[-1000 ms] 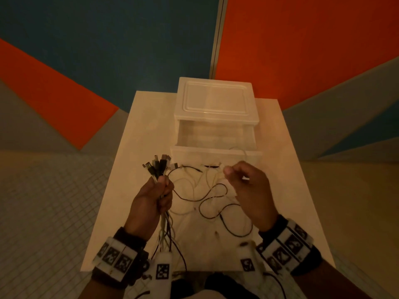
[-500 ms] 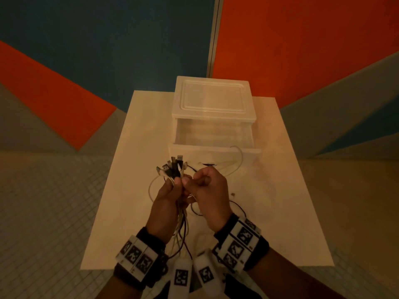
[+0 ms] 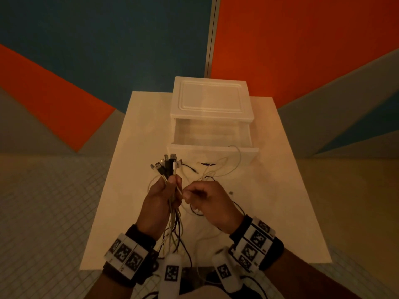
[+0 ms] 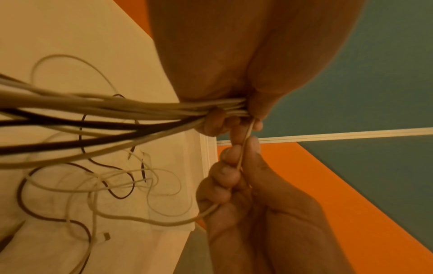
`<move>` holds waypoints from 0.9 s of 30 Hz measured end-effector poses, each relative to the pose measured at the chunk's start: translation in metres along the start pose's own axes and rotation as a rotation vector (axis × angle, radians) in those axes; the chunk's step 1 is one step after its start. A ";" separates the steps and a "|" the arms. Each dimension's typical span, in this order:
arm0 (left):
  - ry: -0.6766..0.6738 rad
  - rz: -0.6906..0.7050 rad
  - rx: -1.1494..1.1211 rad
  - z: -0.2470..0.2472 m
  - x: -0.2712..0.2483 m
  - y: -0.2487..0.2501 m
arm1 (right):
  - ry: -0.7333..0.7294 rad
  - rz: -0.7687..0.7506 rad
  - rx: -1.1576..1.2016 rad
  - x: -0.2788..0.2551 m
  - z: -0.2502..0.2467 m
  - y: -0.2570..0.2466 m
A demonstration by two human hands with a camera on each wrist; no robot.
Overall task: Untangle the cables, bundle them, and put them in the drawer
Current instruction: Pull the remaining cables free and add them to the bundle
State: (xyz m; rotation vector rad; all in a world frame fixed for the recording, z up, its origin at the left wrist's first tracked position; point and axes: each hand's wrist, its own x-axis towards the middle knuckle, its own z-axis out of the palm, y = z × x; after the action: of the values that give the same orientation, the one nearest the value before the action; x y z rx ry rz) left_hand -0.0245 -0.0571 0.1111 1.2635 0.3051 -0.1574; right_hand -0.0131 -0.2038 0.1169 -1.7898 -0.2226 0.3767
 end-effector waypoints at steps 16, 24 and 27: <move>0.009 0.074 -0.106 -0.021 0.010 0.000 | -0.044 -0.093 -0.289 -0.024 -0.019 0.071; 0.026 0.141 -0.001 -0.038 0.012 0.020 | -0.018 0.014 -0.541 -0.043 -0.054 0.135; 0.017 0.167 -0.011 -0.050 0.010 0.028 | 0.017 0.105 -0.664 -0.041 -0.077 0.158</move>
State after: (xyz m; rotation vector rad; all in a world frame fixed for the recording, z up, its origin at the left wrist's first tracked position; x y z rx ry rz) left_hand -0.0136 -0.0007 0.1202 1.2739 0.2135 -0.0028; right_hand -0.0303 -0.3277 -0.0139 -2.4641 -0.2611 0.3880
